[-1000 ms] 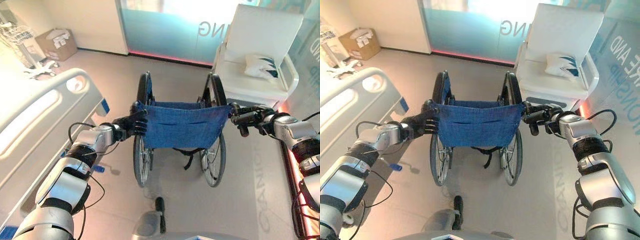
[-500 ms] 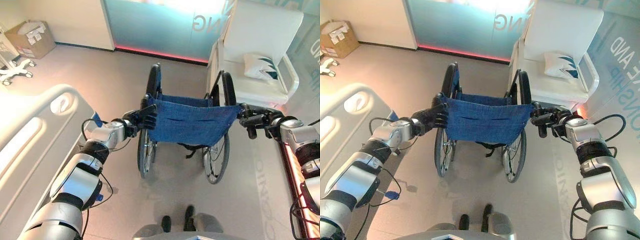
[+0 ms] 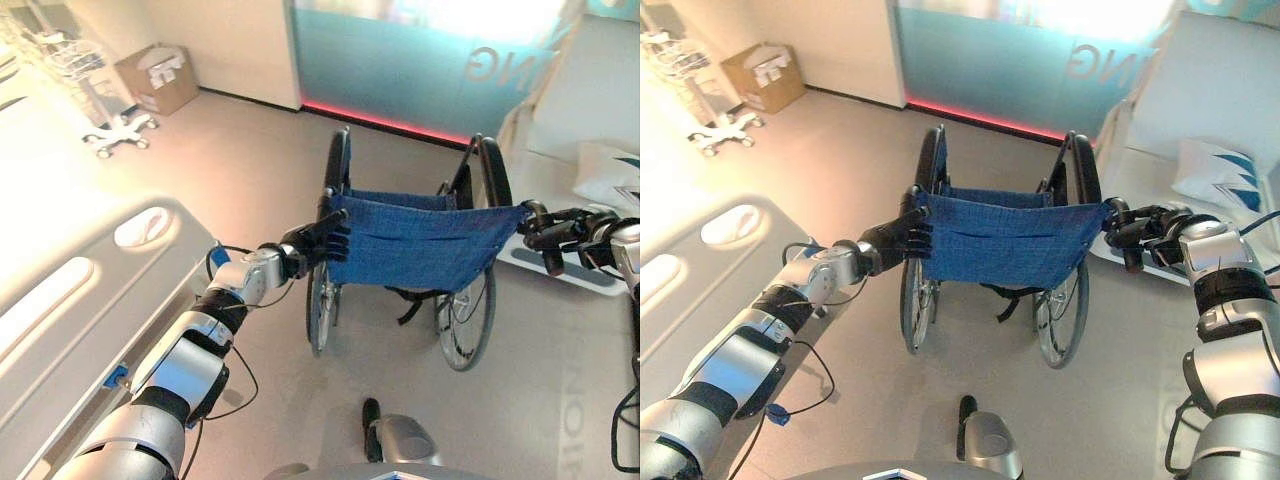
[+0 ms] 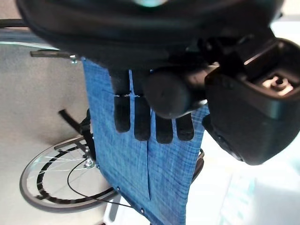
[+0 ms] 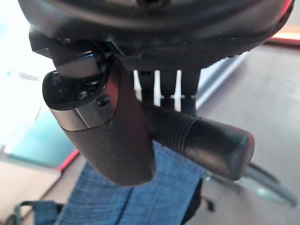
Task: Push the wheelchair next to the bed
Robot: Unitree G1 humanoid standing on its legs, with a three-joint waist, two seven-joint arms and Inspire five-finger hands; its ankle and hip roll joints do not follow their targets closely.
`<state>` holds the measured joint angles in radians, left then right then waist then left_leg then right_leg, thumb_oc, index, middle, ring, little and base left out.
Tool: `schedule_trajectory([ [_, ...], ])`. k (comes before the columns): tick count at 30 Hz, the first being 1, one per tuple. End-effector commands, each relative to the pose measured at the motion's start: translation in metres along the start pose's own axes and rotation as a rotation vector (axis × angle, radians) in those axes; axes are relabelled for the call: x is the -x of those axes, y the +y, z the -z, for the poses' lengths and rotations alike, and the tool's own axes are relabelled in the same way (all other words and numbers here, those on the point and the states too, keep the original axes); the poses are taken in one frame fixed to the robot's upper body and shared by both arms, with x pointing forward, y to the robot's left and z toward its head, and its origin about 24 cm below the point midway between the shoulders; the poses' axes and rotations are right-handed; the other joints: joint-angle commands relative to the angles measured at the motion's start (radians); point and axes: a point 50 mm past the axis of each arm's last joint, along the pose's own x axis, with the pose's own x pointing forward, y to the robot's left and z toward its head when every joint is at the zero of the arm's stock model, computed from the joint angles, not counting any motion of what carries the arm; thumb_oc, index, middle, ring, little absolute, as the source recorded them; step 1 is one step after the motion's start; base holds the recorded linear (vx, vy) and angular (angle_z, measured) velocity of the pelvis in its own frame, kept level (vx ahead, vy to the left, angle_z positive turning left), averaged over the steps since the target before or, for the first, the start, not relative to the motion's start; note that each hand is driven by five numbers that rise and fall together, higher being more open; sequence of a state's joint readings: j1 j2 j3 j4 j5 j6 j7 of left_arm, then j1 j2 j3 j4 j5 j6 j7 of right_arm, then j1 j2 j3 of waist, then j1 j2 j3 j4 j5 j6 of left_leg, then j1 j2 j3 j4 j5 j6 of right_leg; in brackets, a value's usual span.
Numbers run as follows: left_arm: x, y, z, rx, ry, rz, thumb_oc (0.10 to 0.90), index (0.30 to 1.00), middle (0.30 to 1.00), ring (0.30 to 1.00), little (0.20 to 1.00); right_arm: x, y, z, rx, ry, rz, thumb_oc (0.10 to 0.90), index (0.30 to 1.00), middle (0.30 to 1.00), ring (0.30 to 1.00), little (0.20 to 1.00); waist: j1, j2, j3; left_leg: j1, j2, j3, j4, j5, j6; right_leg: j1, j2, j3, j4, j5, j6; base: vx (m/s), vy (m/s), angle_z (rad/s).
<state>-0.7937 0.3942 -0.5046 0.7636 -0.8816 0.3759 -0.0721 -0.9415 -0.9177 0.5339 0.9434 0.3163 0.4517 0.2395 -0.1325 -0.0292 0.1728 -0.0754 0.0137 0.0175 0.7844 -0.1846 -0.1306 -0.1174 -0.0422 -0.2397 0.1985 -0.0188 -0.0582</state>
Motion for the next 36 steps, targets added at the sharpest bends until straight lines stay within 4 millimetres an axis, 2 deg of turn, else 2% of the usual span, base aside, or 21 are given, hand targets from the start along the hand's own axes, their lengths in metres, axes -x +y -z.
schedule_trajectory([
  [1, 0.006, -0.018, -0.013, 0.017, -0.106, 0.117, 0.400, 0.300, 0.300, 0.300, 0.300, 0.007, 0.059, -0.076, 0.079, -0.335, -0.241, 0.400, 0.300, 0.300, 0.300, 0.300, 0.072, -0.031, -0.030, 0.002, -0.015, 0.130, 0.135, 0.257, 0.029, 0.074, -0.041, 0.051, 0.010, -0.021, 0.057, 0.34, -0.193, -0.11],
  [2, 0.007, -0.023, -0.017, 0.005, -0.111, 0.138, 0.400, 0.300, 0.300, 0.300, 0.300, 0.008, 0.055, -0.078, 0.065, -0.334, -0.222, 0.400, 0.300, 0.300, 0.300, 0.300, 0.089, -0.031, -0.009, -0.066, 0.032, 0.157, 0.075, 0.231, 0.048, 0.121, -0.031, 0.046, 0.010, -0.042, 0.054, 0.43, -0.197, -0.06],
  [5, 0.010, -0.024, -0.025, 0.000, -0.128, 0.142, 0.400, 0.300, 0.300, 0.300, 0.300, 0.009, 0.051, -0.083, 0.074, -0.348, -0.201, 0.400, 0.300, 0.300, 0.300, 0.300, 0.111, -0.015, 0.016, -0.062, 0.081, 0.224, -0.224, 0.239, 0.062, 0.176, 0.001, 0.038, 0.020, -0.086, 0.062, 0.37, -0.054, 0.12],
  [8, 0.011, -0.025, -0.026, 0.012, -0.137, 0.147, 0.400, 0.300, 0.300, 0.300, 0.300, 0.010, 0.049, -0.086, 0.090, -0.358, -0.191, 0.400, 0.300, 0.300, 0.300, 0.300, 0.141, 0.008, 0.024, -0.096, 0.058, 0.274, -0.477, 0.292, 0.055, 0.228, 0.040, 0.035, 0.017, -0.111, 0.067, 0.45, 0.034, 0.28],
  [9, 0.013, -0.026, -0.023, 0.025, -0.143, 0.158, 0.400, 0.300, 0.300, 0.300, 0.300, 0.010, 0.049, -0.085, 0.094, -0.359, -0.183, 0.400, 0.300, 0.300, 0.300, 0.300, 0.169, 0.025, 0.020, -0.125, 0.048, 0.303, -0.667, 0.358, 0.040, 0.286, 0.066, 0.032, 0.006, -0.135, 0.073, 0.45, 0.039, 0.53],
  [11, 0.018, -0.029, -0.018, 0.025, -0.143, 0.173, 0.400, 0.300, 0.300, 0.300, 0.300, 0.010, 0.045, -0.081, 0.118, -0.359, -0.178, 0.400, 0.300, 0.300, 0.300, 0.300, 0.208, 0.008, 0.003, -0.162, 0.021, 0.277, -0.726, 0.394, 0.028, 0.366, 0.056, 0.035, -0.008, -0.184, 0.085, 0.57, 0.010, 0.13],
  [12, 0.019, -0.029, -0.018, 0.025, -0.144, 0.174, 0.400, 0.300, 0.300, 0.300, 0.300, 0.011, 0.045, -0.081, 0.124, -0.359, -0.178, 0.400, 0.300, 0.300, 0.300, 0.300, 0.212, 0.010, 0.000, -0.168, 0.025, 0.277, -0.723, 0.398, 0.028, 0.368, 0.059, 0.036, -0.012, -0.182, 0.084, 0.64, -0.006, -0.50],
  [13, 0.023, -0.028, -0.018, 0.006, -0.136, 0.166, 0.400, 0.300, 0.300, 0.300, 0.300, 0.011, 0.043, -0.082, 0.142, -0.368, -0.200, 0.400, 0.300, 0.300, 0.300, 0.300, 0.247, -0.006, -0.028, -0.166, -0.010, 0.251, -0.685, 0.323, 0.070, 0.392, 0.027, 0.033, 0.020, -0.204, 0.110, 0.38, 0.003, -0.89],
  [15, 0.025, -0.024, -0.020, -0.031, -0.133, 0.164, 0.400, 0.300, 0.300, 0.300, 0.300, 0.010, 0.044, -0.084, 0.143, -0.383, -0.212, 0.400, 0.300, 0.300, 0.300, 0.300, 0.269, -0.018, -0.041, -0.167, -0.012, 0.263, -0.641, 0.273, 0.110, 0.399, -0.016, 0.003, 0.064, -0.206, 0.133, 0.34, 0.040, -0.73],
  [16, 0.025, -0.022, -0.022, -0.058, -0.125, 0.178, 0.400, 0.300, 0.300, 0.300, 0.300, 0.010, 0.045, -0.084, 0.143, -0.409, -0.214, 0.400, 0.300, 0.300, 0.300, 0.300, 0.298, -0.029, -0.048, -0.153, -0.041, 0.242, -0.616, 0.225, 0.153, 0.387, -0.090, -0.035, 0.225, -0.135, 0.183, 0.34, 0.140, -0.39],
  [17, 0.023, -0.024, -0.022, -0.071, -0.118, 0.190, 0.400, 0.300, 0.300, 0.300, 0.300, 0.010, 0.044, -0.084, 0.151, -0.421, -0.208, 0.400, 0.300, 0.300, 0.300, 0.300, 0.300, -0.028, -0.049, -0.135, -0.056, 0.235, -0.610, 0.212, 0.164, 0.361, -0.116, -0.030, 0.327, -0.086, 0.204, 0.34, 0.148, -0.27],
  [18, 0.023, -0.024, -0.022, -0.074, -0.117, 0.192, 0.400, 0.300, 0.300, 0.300, 0.300, 0.010, 0.043, -0.084, 0.150, -0.422, -0.207, 0.400, 0.300, 0.300, 0.300, 0.300, 0.301, -0.028, -0.049, -0.133, -0.059, 0.236, -0.609, 0.210, 0.166, 0.355, -0.120, -0.028, 0.340, -0.081, 0.207, 0.38, 0.184, 0.18],
  [19, 0.021, -0.028, -0.020, -0.089, -0.101, 0.220, 0.400, 0.300, 0.300, 0.300, 0.300, 0.010, 0.040, -0.081, 0.171, -0.428, -0.188, 0.400, 0.300, 0.300, 0.300, 0.300, 0.290, -0.017, -0.047, -0.090, -0.083, 0.197, -0.605, 0.194, 0.177, 0.290, -0.143, 0.005, 0.507, 0.000, 0.220, 0.35, 0.162, 0.35],
  [20, 0.020, -0.029, -0.019, -0.096, -0.093, 0.234, 0.400, 0.300, 0.300, 0.300, 0.300, 0.010, 0.038, -0.080, 0.184, -0.432, -0.178, 0.400, 0.300, 0.300, 0.300, 0.300, 0.281, 0.003, -0.050, -0.061, -0.080, 0.175, -0.618, 0.201, 0.187, 0.234, -0.131, 0.015, 0.562, 0.039, 0.205, 0.33, 0.150, 0.44],
  [21, 0.020, -0.029, -0.019, -0.096, -0.093, 0.234, 0.400, 0.300, 0.300, 0.300, 0.300, 0.010, 0.038, -0.080, 0.184, -0.431, -0.178, 0.400, 0.300, 0.300, 0.300, 0.300, 0.281, 0.004, -0.050, -0.061, -0.079, 0.175, -0.618, 0.201, 0.187, 0.233, -0.130, 0.015, 0.561, 0.039, 0.205, 0.33, 0.057, 0.75],
  [23, 0.017, -0.033, -0.016, -0.101, -0.084, 0.255, 0.400, 0.300, 0.300, 0.300, 0.300, 0.013, 0.038, -0.087, 0.235, -0.464, -0.164, 0.400, 0.300, 0.300, 0.300, 0.300, 0.258, 0.008, -0.050, -0.004, -0.093, 0.153, -0.628, 0.181, 0.198, 0.176, -0.155, 0.007, 0.508, 0.034, 0.186, 0.37, -0.044, 0.74],
  [26, 0.014, -0.037, -0.019, -0.126, -0.083, 0.286, 0.400, 0.300, 0.300, 0.300, 0.300, 0.017, 0.034, -0.099, 0.268, -0.491, -0.141, 0.400, 0.300, 0.300, 0.300, 0.300, 0.239, 0.006, -0.035, 0.041, -0.098, 0.107, -0.618, 0.157, 0.185, 0.122, -0.162, -0.012, 0.264, 0.010, 0.173, 0.26, -0.222, 0.07],
  [27, 0.013, -0.039, -0.020, -0.133, -0.090, 0.297, 0.400, 0.300, 0.300, 0.300, 0.300, 0.020, 0.032, -0.102, 0.286, -0.516, -0.132, 0.400, 0.300, 0.300, 0.300, 0.300, 0.224, 0.000, -0.022, 0.066, -0.101, 0.081, -0.610, 0.133, 0.176, 0.068, -0.172, 0.003, 0.126, 0.053, 0.183, 0.28, -0.326, 0.24],
  [30, 0.015, -0.042, -0.022, -0.157, -0.098, 0.310, 0.400, 0.300, 0.300, 0.300, 0.300, 0.025, 0.032, -0.110, 0.295, -0.557, -0.116, 0.400, 0.300, 0.300, 0.300, 0.300, 0.188, -0.030, 0.009, 0.096, -0.122, 0.041, -0.589, 0.062, 0.174, -0.010, -0.187, 0.076, -0.059, 0.191, 0.248, 0.29, -0.367, 0.33],
  [33, 0.016, -0.045, -0.018, -0.168, -0.090, 0.316, 0.400, 0.300, 0.300, 0.300, 0.300, 0.031, 0.028, -0.118, 0.296, -0.576, -0.118, 0.400, 0.300, 0.300, 0.300, 0.300, 0.161, -0.041, 0.025, 0.137, -0.128, -0.006, -0.574, 0.005, 0.182, -0.069, -0.180, 0.117, -0.167, 0.246, 0.275, 0.36, -0.353, 0.41],
  [36, 0.017, -0.042, -0.012, -0.171, -0.078, 0.307, 0.400, 0.300, 0.300, 0.300, 0.300, 0.034, 0.028, -0.124, 0.298, -0.577, -0.130, 0.400, 0.300, 0.300, 0.300, 0.300, 0.165, -0.052, 0.023, 0.146, -0.114, -0.026, -0.541, -0.024, 0.182, -0.061, -0.184, 0.136, -0.122, 0.223, 0.267, 0.29, -0.352, 0.91],
])
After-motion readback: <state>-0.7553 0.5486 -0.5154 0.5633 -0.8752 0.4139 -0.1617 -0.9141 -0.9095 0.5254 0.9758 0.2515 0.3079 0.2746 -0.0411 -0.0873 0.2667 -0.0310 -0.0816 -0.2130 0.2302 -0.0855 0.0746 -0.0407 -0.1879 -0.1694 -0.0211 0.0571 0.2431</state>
